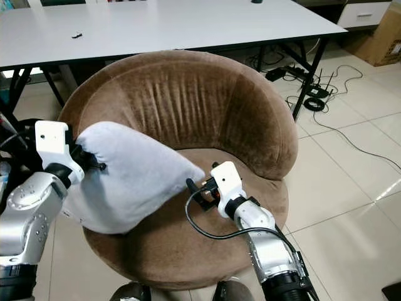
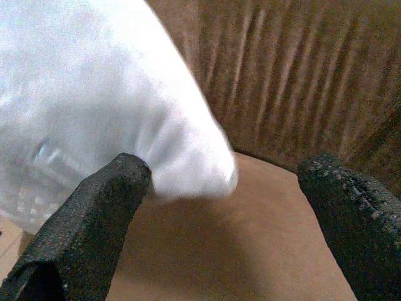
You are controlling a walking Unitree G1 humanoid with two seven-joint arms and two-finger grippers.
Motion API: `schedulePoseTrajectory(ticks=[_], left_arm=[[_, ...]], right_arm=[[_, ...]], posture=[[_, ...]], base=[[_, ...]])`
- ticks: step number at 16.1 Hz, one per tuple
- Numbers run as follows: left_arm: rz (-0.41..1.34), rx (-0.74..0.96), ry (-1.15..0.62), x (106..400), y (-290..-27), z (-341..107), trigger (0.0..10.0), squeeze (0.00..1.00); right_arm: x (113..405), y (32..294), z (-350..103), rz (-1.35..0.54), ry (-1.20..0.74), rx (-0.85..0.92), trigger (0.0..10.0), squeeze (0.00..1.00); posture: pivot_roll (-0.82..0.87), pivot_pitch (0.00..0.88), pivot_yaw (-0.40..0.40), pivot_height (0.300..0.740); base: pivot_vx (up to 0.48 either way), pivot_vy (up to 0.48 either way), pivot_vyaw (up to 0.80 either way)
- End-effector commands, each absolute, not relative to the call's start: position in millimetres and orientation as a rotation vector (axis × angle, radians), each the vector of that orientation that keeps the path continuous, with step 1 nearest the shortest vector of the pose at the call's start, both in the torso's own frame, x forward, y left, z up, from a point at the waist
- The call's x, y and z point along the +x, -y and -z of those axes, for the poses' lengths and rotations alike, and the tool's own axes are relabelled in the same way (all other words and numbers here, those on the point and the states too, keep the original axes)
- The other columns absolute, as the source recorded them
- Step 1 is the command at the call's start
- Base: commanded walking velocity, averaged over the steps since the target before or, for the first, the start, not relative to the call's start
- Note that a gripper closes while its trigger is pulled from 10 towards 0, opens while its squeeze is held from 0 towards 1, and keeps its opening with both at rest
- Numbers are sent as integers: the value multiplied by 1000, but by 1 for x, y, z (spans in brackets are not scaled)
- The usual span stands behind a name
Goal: Move the pillow to the sofa from floor
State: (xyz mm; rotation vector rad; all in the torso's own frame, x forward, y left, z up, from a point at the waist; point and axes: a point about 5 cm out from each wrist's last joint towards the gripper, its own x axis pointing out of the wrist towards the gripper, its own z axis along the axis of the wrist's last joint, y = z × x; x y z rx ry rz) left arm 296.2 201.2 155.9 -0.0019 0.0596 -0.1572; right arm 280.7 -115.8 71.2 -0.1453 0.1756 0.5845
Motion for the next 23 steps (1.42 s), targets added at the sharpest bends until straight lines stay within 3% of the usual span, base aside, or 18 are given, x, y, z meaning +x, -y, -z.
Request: schedulePoseTrajectory(ticks=[1,7,8,17,18,19,23], left_arm=[[189,18,-5,301,-198,-172,10000,0],[233,74,-26,305,-189,-168,10000,0],[259,60,-12,304,-185,-168,0,0],[260,63,-19,304,-184,-165,0,0],[252,56,-31,305,-185,-164,0,1000],[256,53,-33,305,-184,-163,10000,1000],[256,50,-36,305,-183,-163,10000,1000]], right_arm=[[278,117,-65,-575,-192,-155,10000,0],[271,114,-52,-579,-231,-165,10000,0],[270,114,-50,-580,-234,-169,10000,0],[269,114,-46,-578,-241,-176,10000,0],[268,114,-46,-577,-242,-178,10000,0],[268,114,-46,-576,-242,-178,10000,0],[268,115,-45,-574,-243,-183,10000,0]], posture=[[-16,0,25,691],[-23,0,34,691],[-23,0,34,691],[-27,0,36,691],[-29,0,36,691],[-29,0,36,691],[-30,0,36,691]], base=[[0,0,0],[0,0,0],[0,0,0],[0,0,0],[0,0,0],[0,0,0],[0,0,0]])
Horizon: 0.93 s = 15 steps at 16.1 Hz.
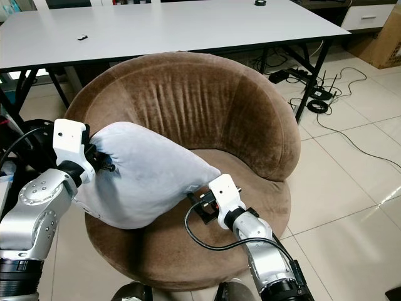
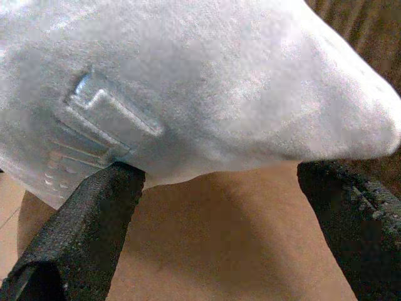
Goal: Move the pillow to the sofa from floor
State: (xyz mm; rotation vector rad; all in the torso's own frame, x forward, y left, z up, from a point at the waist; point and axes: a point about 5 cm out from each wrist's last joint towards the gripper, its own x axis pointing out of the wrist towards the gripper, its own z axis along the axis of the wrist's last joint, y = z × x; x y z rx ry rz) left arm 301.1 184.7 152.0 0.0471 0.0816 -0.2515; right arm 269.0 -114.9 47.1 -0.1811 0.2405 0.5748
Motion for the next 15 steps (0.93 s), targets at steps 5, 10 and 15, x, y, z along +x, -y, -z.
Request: schedulePoseTrajectory(ticks=[5,10,15], left_arm=[[269,49,-41,305,-180,-162,10000,1000],[261,105,-58,306,-180,-159,10000,0],[204,57,-21,309,-180,-157,10000,0]], right_arm=[[268,115,-45,-572,-245,-183,10000,0],[272,116,-48,-563,-241,-174,10000,0],[280,114,-53,-572,-201,-197,10000,0]], posture=[[-34,0,41,691],[-34,0,41,691],[-38,0,41,691]], base=[[0,0,0],[0,0,0],[0,0,0]])
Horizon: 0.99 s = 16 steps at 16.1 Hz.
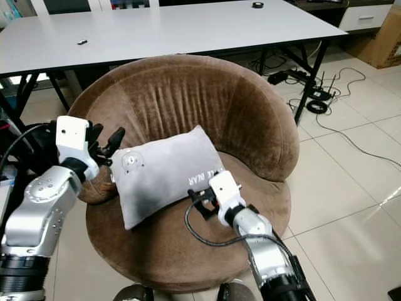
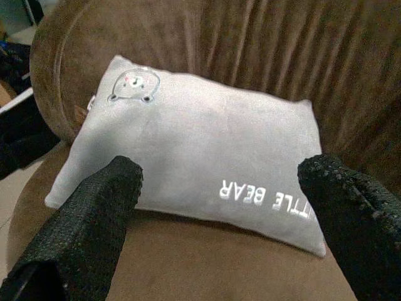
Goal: Move the pillow to the sofa from floor
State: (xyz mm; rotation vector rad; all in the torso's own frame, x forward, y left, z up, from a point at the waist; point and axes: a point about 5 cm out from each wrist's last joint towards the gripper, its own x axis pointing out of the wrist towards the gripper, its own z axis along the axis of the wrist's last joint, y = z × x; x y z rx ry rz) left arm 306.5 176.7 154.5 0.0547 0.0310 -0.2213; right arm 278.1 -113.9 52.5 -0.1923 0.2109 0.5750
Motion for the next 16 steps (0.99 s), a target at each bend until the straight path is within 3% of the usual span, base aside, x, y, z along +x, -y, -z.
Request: schedulePoseTrajectory(ticks=[1,5,7,11,13,14,16], left_arm=[[201,47,-19,309,-179,-156,10000,0],[199,14,-36,310,-172,-147,10000,0],[190,-22,16,307,-169,-161,10000,0],[65,-157,73,286,-183,-166,10000,0],[-41,-180,-19,257,-204,-122,10000,0],[-106,-230,-109,229,-214,-84,10000,0],[-133,-243,-186,209,-216,-60,10000,0]], right_arm=[[281,113,-54,-574,-198,-199,10000,0],[284,108,-56,-585,-192,-203,10000,0],[289,108,-82,-590,-125,-162,10000,0],[295,129,-109,-543,-67,-121,10000,0],[292,141,-94,-500,-109,-121,10000,0],[282,147,-74,-499,-146,-142,10000,0],[273,152,-58,-496,-202,-147,10000,0]], posture=[[-40,0,41,691],[-44,0,40,691],[-46,0,38,691],[-41,0,34,691],[-34,0,32,691],[-26,0,26,691],[-19,0,23,691]], base=[[0,0,0],[0,0,0],[0,0,0],[0,0,0],[0,0,0],[0,0,0],[0,0,0]])
